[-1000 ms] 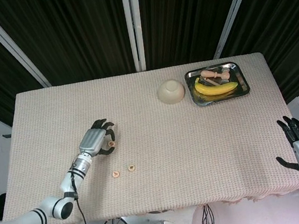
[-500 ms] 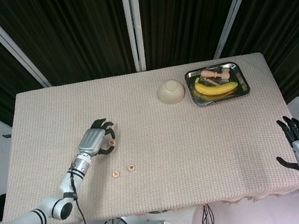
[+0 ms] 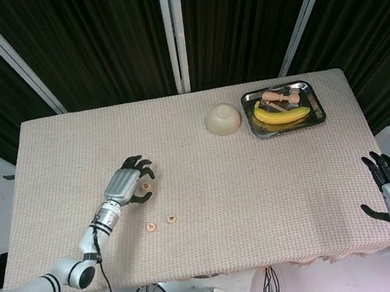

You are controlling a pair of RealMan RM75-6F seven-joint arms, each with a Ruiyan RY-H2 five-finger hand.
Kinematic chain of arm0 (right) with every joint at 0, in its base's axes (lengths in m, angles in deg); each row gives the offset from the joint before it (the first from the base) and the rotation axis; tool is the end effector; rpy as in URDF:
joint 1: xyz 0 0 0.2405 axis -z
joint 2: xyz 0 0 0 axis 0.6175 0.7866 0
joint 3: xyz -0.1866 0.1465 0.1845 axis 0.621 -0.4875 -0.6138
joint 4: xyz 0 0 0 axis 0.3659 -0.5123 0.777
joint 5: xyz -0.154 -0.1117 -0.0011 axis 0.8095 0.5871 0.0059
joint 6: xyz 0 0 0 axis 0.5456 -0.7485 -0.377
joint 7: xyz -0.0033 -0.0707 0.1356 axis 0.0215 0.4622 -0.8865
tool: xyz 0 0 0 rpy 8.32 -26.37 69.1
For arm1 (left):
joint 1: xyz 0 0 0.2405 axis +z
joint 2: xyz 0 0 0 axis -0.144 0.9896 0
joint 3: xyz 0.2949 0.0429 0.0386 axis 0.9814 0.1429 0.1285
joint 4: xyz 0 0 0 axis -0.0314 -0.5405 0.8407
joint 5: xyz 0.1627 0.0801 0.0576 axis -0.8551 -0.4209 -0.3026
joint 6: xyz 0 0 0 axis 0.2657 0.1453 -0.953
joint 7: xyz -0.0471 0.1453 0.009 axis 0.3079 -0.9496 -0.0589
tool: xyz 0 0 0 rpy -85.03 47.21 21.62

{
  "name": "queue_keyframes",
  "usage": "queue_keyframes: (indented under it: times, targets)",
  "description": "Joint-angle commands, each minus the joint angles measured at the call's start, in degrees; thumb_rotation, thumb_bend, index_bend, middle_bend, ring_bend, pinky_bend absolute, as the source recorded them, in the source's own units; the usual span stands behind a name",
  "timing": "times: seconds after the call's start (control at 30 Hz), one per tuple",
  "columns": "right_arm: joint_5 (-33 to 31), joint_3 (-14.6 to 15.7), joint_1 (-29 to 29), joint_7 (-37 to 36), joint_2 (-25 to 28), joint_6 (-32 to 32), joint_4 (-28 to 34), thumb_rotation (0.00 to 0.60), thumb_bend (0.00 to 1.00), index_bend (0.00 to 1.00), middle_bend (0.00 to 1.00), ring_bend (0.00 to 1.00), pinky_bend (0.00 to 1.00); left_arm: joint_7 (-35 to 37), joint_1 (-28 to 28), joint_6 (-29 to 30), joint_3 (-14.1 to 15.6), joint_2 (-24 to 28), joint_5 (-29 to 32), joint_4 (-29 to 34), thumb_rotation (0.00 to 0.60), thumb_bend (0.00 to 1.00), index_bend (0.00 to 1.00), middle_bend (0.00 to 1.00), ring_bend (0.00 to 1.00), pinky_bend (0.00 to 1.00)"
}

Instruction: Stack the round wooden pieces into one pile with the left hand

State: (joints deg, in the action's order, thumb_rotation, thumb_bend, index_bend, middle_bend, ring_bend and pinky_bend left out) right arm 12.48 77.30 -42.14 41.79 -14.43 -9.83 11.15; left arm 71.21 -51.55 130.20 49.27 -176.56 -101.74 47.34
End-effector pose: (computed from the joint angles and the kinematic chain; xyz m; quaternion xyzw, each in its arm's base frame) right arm -0.3580 -0.1859 0.1820 0.6100 -0.3805 0.3498 0.6006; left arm -0.2057 0.3981 -0.0261 -0.7218 -0.4468 -0.3926 0.3540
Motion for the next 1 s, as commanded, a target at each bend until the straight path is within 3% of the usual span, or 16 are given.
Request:
queue_keyframes:
  times: [0.03, 0.3, 1.0]
  targets:
    - [-0.14, -0.04, 0.03, 0.0, -0.02, 0.03, -0.04, 0.6, 0.09, 0.0, 0.0, 0.0, 0.0, 0.6, -0.16, -0.21, 0.4, 0.12, -0.7, 0.33, 0.6, 0.28, 0.43, 0.14, 0.0, 0.0]
    - [-0.38, -0.17, 0.04, 0.04, -0.1, 0.02, -0.14, 0.6, 0.09, 0.0, 0.0, 0.0, 0.0, -0.99, -0.37, 0.53, 1.93, 0.44, -3.22, 0.61, 0.6, 0.28, 0.44, 0.13, 0.0, 0.0]
    - [-0.41, -0.24, 0.04, -0.65, -0.06, 0.09, -0.41, 0.6, 0.09, 0.0, 0.0, 0.0, 0.0, -4.8, -0.25, 0.56, 2.41, 0.66, -2.58, -0.14, 0.6, 0.28, 0.47, 0.13, 0.0, 0.0]
